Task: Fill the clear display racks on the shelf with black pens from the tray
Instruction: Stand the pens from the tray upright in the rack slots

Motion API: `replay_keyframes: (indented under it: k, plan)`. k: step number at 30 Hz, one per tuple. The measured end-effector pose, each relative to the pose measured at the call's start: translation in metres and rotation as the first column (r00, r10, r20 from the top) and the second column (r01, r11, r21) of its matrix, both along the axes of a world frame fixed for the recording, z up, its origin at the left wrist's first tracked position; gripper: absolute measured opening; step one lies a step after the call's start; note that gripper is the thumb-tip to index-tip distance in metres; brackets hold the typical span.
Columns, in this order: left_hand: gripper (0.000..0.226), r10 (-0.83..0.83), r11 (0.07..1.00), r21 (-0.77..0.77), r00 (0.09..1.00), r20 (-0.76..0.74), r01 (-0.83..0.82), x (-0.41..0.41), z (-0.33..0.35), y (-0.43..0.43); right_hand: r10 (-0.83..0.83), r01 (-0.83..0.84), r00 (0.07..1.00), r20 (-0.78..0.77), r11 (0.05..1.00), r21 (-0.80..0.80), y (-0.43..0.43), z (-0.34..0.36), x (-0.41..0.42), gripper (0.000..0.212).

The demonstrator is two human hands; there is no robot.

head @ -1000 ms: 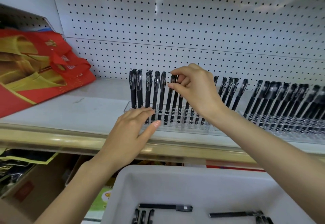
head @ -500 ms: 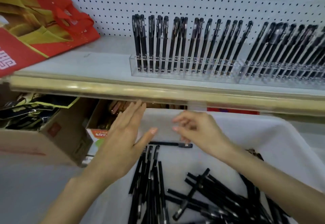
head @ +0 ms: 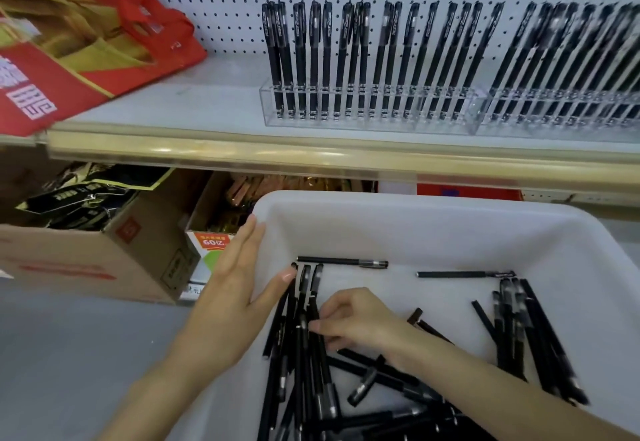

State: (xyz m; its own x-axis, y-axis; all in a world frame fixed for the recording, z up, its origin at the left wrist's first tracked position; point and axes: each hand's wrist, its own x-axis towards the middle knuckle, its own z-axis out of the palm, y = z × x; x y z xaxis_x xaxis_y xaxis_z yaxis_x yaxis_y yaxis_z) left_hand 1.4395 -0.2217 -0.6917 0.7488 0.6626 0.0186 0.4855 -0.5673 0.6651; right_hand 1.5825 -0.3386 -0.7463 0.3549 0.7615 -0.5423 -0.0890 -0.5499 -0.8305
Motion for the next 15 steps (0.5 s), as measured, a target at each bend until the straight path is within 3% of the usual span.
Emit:
replay_keyframes:
  k: [4, 8, 12, 15]
  plan:
    - [0.083, 0.000, 1.000, 0.011, 1.000, 0.000, 0.000, 0.001, -0.001, 0.000, -0.002, 0.003, 0.995, -0.100, 1.000, 0.014, -0.003, 0.005, -0.006, 0.030]
    - [0.085, -0.001, 1.000, 0.013, 1.000, 0.016, 0.001, -0.002, -0.002, 0.001, 0.144, -0.146, 0.967, -0.208, 0.989, 0.008, -0.007, 0.006, -0.023, 0.020]
    - [0.082, -0.002, 1.000, 0.031, 1.000, 0.008, 0.002, -0.005, -0.002, 0.001, 0.293, -0.298, 0.934, -0.207, 0.955, 0.006, -0.008, 0.004, -0.029, 0.021]
    - [0.081, -0.002, 1.000, 0.024, 1.000, 0.018, 0.002, -0.005, -0.002, 0.001, 0.311, -0.308, 0.921, -0.235, 0.950, 0.050, -0.009, 0.003, -0.026, 0.013]
